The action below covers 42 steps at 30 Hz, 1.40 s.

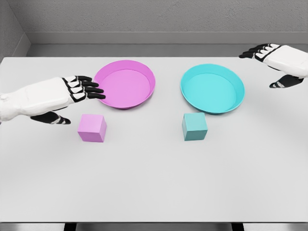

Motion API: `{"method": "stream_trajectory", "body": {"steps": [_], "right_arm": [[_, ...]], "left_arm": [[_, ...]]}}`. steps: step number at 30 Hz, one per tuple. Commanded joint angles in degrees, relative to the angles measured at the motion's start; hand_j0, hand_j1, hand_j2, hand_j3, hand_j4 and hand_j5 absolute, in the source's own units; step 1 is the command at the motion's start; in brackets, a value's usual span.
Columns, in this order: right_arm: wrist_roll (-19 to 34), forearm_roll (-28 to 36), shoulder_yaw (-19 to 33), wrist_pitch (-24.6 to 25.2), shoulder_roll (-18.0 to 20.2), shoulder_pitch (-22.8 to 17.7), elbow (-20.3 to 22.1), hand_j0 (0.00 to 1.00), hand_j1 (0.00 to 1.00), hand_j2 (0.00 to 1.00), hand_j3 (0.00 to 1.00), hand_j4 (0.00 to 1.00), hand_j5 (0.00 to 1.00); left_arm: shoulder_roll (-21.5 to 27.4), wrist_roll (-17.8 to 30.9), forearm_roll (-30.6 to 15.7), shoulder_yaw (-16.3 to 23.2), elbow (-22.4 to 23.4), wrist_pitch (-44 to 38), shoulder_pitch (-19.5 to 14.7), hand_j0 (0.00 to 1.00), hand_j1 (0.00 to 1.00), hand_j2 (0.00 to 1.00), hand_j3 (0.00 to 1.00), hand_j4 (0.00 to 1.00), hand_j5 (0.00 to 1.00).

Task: Place the blocks in the corresponding plates according to their colors

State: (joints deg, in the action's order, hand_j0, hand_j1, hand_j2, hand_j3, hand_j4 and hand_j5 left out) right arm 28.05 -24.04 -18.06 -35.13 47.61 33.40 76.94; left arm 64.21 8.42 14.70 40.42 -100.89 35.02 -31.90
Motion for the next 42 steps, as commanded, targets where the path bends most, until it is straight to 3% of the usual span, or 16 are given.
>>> {"method": "stream_trajectory", "body": {"steps": [1, 6, 8, 10, 12, 15, 16, 18, 22, 27, 37, 42], "right_arm": [[-0.02, 0.31, 0.04, 0.13, 0.21, 0.00, 0.41, 1.00, 1.00, 1.00, 1.00, 1.00, 1.00], [1.83, 0.22, 0.04, 0.13, 0.03, 0.18, 0.05, 1.00, 1.00, 1.00, 1.00, 1.00, 1.00], [3.94, -0.13, -0.49, 0.13, -1.28, -0.53, 0.67, 1.00, 1.00, 1.00, 1.00, 1.00, 1.00], [5.87, -0.13, -0.75, 0.13, -1.37, -0.97, 5.58, 1.00, 1.00, 1.00, 1.00, 1.00, 1.00], [5.87, -0.05, -5.31, 0.13, -0.85, -0.26, 11.03, 1.00, 1.00, 1.00, 1.00, 1.00, 1.00], [5.87, -0.05, -10.15, 0.13, 2.14, 0.44, 18.68, 1.00, 1.00, 1.00, 1.00, 1.00, 1.00], [5.87, -0.05, -11.30, 0.13, 2.93, 0.44, 19.48, 1.00, 1.00, 1.00, 1.00, 1.00, 1.00], [6.05, -0.22, -13.76, 0.13, 3.19, 0.62, 19.74, 1.00, 1.00, 1.00, 1.00, 1.00, 1.00], [6.95, -0.57, -24.13, 0.13, 4.16, 8.61, 21.59, 1.00, 1.00, 1.00, 1.00, 1.00, 1.00], [6.95, -4.26, -26.77, 0.13, 4.60, 9.49, 23.79, 1.00, 1.00, 1.00, 1.00, 1.00, 1.00], [6.95, -4.26, -27.03, 0.13, 2.76, 11.43, 23.87, 1.00, 1.00, 1.00, 1.00, 1.00, 1.00], [6.95, -4.26, -29.84, 0.13, 1.79, 12.57, 23.87, 1.00, 1.00, 1.00, 1.00, 1.00, 1.00]], "left_arm": [[-0.58, 0.64, 0.06, 0.45, -0.09, -0.02, 0.00, 1.00, 1.00, 1.00, 1.00, 1.00, 1.00], [-0.41, 0.72, 0.85, 0.71, 0.00, -0.02, -0.35, 1.00, 1.00, 1.00, 1.00, 1.00, 1.00], [-0.58, 0.99, 5.59, 0.71, 0.00, -0.02, -0.62, 1.00, 1.00, 1.00, 1.00, 1.00, 1.00], [-0.76, 1.25, 10.43, 0.80, 0.08, -0.02, -0.88, 1.00, 1.00, 1.00, 1.00, 1.00, 1.00], [-1.98, 3.96, 13.86, 0.80, 0.17, -0.02, -1.84, 1.00, 1.00, 1.00, 1.00, 1.00, 1.00], [-4.62, 6.61, 16.23, 0.97, 0.00, -0.02, -1.93, 1.00, 1.00, 1.00, 1.00, 1.00, 1.00], [-5.06, 6.61, 17.20, 1.41, 0.00, -0.02, -1.93, 1.00, 1.00, 1.00, 1.00, 1.00, 1.00], [-5.15, 6.61, 17.73, 2.55, 0.00, -0.02, -1.93, 1.00, 1.00, 1.00, 1.00, 1.00, 1.00], [-5.42, 6.61, 19.57, 2.82, 0.00, -0.02, -1.93, 1.00, 1.00, 1.00, 1.00, 1.00, 1.00], [-6.12, 6.61, 23.00, 2.82, 0.44, -0.02, -1.93, 1.00, 1.00, 1.00, 1.00, 1.00, 1.00], [-9.55, 6.44, 28.01, 3.61, 6.06, -0.02, -2.02, 1.00, 1.00, 1.00, 1.00, 1.00, 1.00], [-10.07, 6.17, 29.77, 4.31, 6.24, -0.02, -2.02, 1.00, 1.00, 1.00, 1.00, 1.00, 1.00]]}}
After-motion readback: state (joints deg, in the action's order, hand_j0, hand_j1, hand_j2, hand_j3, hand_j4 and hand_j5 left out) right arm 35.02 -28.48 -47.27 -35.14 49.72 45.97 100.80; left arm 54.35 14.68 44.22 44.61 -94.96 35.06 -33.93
